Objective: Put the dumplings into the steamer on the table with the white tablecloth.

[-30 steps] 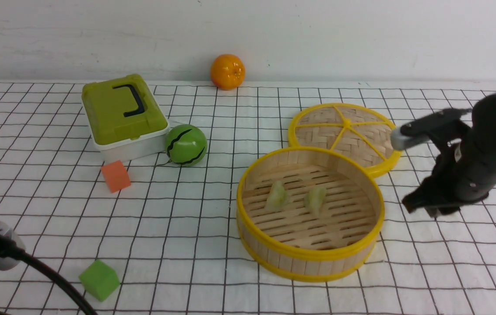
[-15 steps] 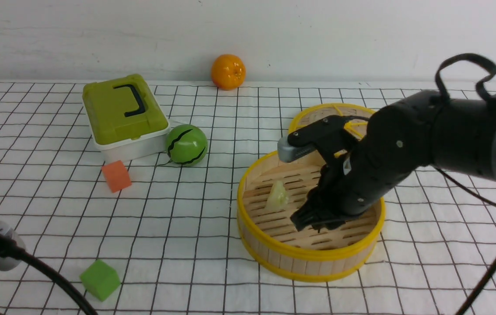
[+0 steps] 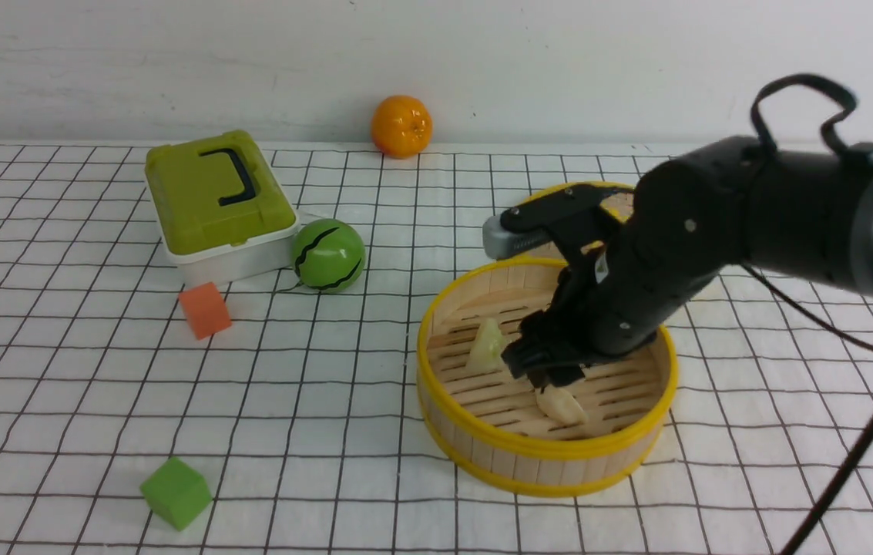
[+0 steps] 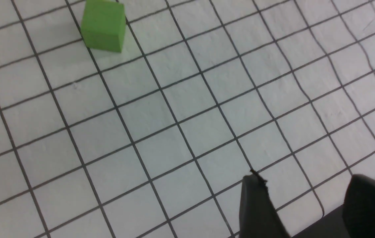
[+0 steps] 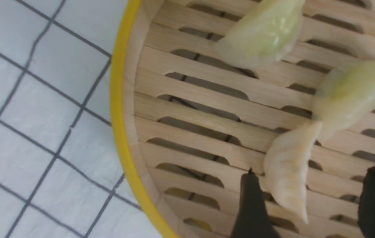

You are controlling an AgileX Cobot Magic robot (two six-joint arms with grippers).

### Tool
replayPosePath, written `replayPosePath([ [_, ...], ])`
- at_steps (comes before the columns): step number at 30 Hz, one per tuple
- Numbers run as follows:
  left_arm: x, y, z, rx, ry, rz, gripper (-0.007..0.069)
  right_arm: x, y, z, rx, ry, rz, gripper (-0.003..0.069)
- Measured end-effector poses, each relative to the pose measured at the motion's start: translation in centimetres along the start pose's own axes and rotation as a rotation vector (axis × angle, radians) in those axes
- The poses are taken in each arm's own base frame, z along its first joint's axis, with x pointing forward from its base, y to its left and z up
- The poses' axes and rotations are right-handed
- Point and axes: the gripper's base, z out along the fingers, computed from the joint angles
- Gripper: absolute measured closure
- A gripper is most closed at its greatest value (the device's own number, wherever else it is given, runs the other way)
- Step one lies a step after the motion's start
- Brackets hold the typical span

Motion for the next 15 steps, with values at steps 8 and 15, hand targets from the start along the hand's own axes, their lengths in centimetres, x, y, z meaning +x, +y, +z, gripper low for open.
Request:
replayPosePath([
  [8,2.3,0.8,-3.5,0.012,-0.252,-0.110,0.0293,1.9,1.0,-11.9,-0.079,-0.142,0.009,0.0452],
  [15,2.5,1.5,-4.0,-0.029,-0.317,-0.185,0.0315,7.5,0.8,-17.8,-0.118,-0.419,-0.012,0.0602],
])
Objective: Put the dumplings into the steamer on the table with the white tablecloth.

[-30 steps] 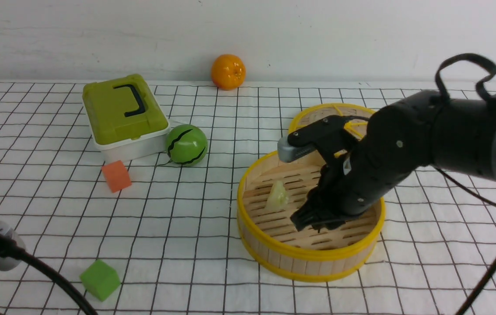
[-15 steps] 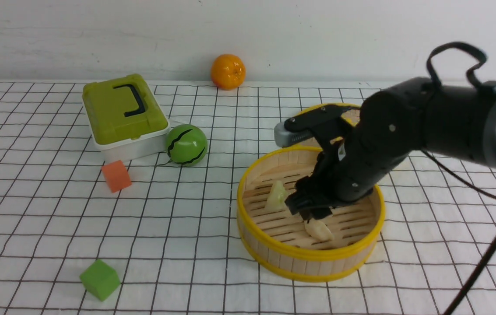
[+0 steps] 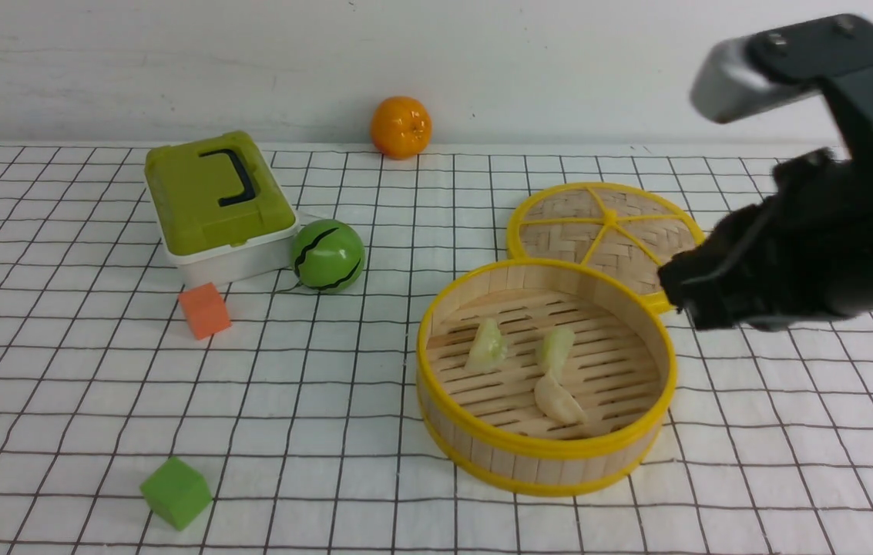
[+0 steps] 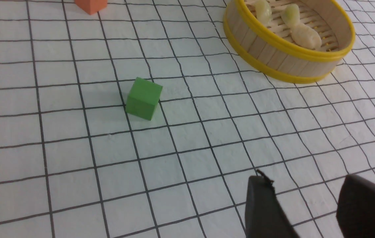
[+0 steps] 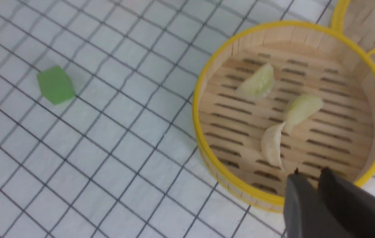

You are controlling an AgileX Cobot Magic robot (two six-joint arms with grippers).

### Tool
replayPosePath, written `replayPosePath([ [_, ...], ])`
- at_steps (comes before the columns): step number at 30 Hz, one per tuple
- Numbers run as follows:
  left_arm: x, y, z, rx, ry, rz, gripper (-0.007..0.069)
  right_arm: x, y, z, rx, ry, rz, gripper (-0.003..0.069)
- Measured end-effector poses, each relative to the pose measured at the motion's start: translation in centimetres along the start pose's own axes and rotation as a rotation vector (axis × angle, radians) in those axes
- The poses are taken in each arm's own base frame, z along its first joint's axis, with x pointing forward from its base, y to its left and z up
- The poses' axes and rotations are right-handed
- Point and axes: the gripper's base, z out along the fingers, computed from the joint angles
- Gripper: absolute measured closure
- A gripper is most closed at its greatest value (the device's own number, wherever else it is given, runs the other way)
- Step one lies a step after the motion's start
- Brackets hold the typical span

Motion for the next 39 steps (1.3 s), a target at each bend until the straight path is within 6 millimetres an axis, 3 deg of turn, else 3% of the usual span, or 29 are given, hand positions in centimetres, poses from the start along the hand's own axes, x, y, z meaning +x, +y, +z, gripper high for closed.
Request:
replayPosePath([
  [6,0.0,0.1,0.0,-0.007,-0.003,-0.006,0.0322,4.3,-0.3,-5.1,0.002,-0.357,-0.018,0.0650],
  [14,0.0,0.1,0.0,-0.007,-0.003,-0.009,0.0323,8.7,-0.7,-8.0,0.004,-0.559,-0.026,0.0649],
  [19,0.0,0.1,0.0,-0.007,-0.003,-0.010,0.0323,10.2,-0.8,-8.3,0.002,-0.574,-0.026,0.0644],
  [35,0.0,0.1,0.0,-0.007,-0.003,-0.010,0.0323,11.0,-1.1,-7.8,0.027,-0.525,-0.068,0.0655],
  [37,0.0,0.1,0.0,-0.007,-0.003,-0.010,0.0323,11.9,-1.4,-7.3,0.048,-0.515,-0.083,0.0676],
  [39,0.0,0.1,0.0,-0.007,-0.002,-0.010,0.0323,14.2,-2.2,-6.4,0.097,-0.519,-0.070,0.0683],
])
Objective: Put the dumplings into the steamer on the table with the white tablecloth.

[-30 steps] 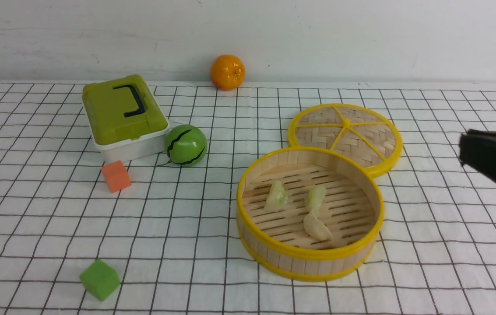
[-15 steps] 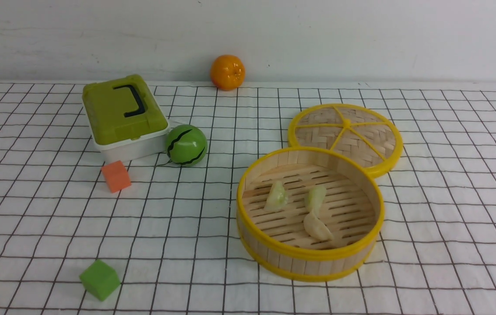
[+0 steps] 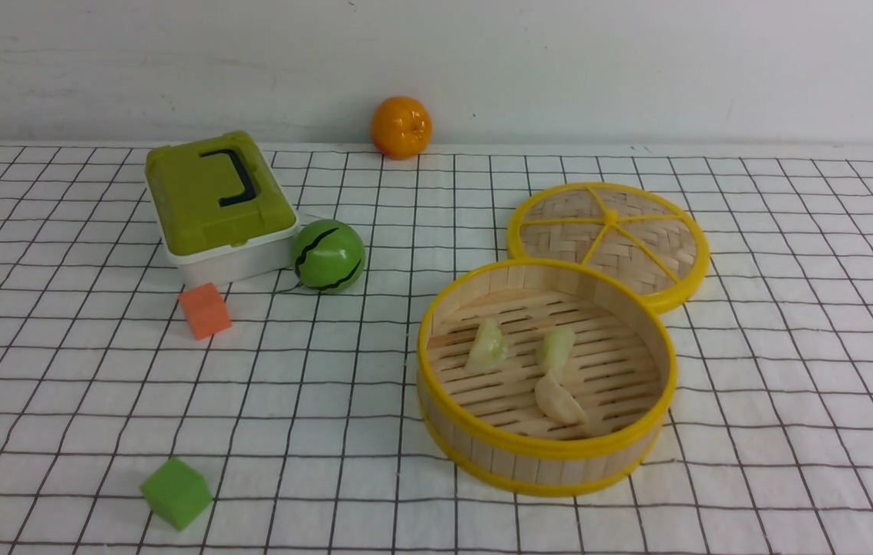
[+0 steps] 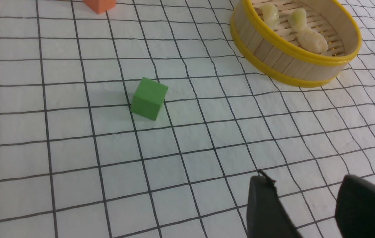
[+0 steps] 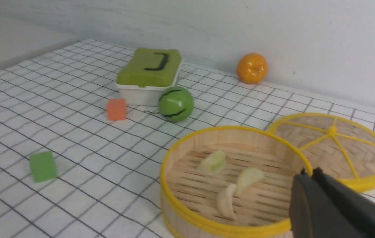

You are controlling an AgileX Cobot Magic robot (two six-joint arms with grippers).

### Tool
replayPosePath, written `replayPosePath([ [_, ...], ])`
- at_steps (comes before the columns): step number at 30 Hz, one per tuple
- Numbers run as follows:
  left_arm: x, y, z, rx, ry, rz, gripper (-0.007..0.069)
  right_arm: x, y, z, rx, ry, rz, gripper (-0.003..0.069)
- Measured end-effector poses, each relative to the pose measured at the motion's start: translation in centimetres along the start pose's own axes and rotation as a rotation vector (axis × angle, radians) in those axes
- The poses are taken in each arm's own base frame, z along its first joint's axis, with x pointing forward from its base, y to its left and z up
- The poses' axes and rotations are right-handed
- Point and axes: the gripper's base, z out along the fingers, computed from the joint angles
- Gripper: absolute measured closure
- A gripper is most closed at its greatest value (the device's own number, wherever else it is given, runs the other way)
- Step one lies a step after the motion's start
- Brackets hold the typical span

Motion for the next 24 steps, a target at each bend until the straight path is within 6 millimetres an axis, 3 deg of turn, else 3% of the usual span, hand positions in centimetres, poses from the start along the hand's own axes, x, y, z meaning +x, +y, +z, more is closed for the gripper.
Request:
replayPosePath([
  [3,0.0,0.0,0.0,0.000,0.000,0.000,0.0323,2.1,-0.7,-0.5,0.065,-0.019,0.004,0.0683],
  [4,0.0,0.0,0.0,0.000,0.001,0.000,0.0323,4.1,-1.3,-1.1,0.138,-0.034,0.009,0.0683],
  [5,0.0,0.0,0.0,0.000,0.001,0.000,0.0323,4.3,-1.3,-1.1,0.139,-0.035,0.009,0.0683],
  [10,0.0,0.0,0.0,-0.001,0.003,0.000,0.0323,9.7,-2.7,-2.4,0.361,-0.065,0.029,0.0683],
  [17,0.1,0.0,0.0,-0.003,0.007,0.000,0.0323,11.6,-3.6,-3.0,0.547,-0.031,0.068,0.0683],
  [24,0.1,0.0,0.0,-0.004,0.007,0.000,0.0323,12.9,-3.7,-3.2,0.573,0.103,0.107,0.0683],
])
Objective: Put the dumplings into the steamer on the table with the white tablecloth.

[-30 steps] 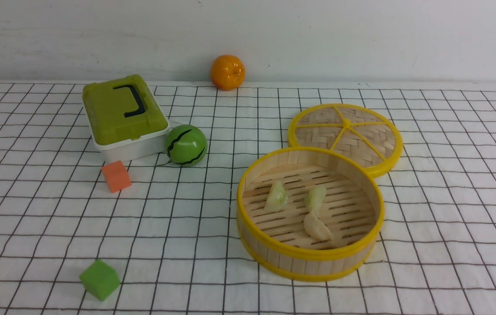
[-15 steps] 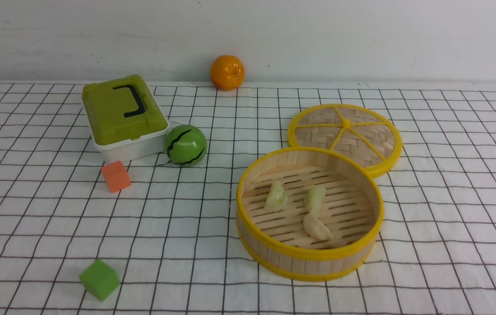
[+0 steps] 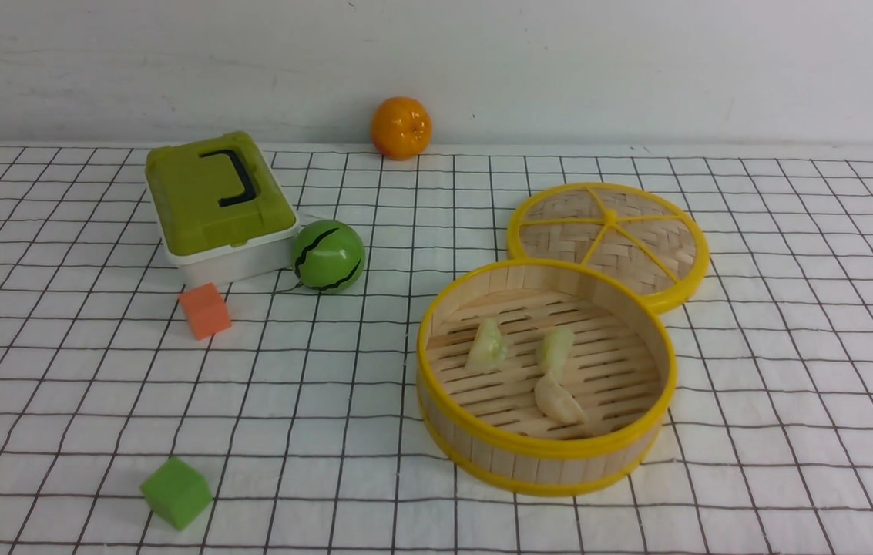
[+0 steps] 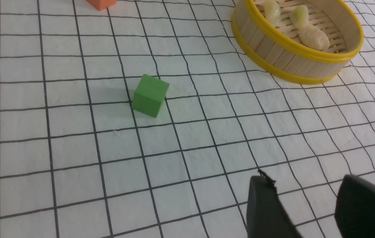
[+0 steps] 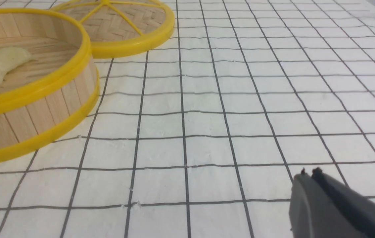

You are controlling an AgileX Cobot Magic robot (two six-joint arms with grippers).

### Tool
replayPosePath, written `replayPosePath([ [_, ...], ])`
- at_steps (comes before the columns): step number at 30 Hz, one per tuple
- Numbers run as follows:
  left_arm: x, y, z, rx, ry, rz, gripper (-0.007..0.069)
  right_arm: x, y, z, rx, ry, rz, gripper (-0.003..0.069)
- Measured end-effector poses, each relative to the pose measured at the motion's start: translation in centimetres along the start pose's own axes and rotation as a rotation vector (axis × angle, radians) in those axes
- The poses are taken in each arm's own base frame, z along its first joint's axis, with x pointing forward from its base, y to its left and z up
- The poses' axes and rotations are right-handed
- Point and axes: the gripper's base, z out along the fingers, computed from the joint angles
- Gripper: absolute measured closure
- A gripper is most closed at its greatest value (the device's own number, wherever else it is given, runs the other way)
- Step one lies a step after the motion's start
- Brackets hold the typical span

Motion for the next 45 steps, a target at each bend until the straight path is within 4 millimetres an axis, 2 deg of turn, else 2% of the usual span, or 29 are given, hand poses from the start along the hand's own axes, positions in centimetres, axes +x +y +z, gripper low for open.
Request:
replayPosePath([
  [45,0.00,0.00,0.00,0.000,0.000,0.000,0.0323,0.11,0.03,-0.09,-0.008,0.033,0.001,0.0666],
])
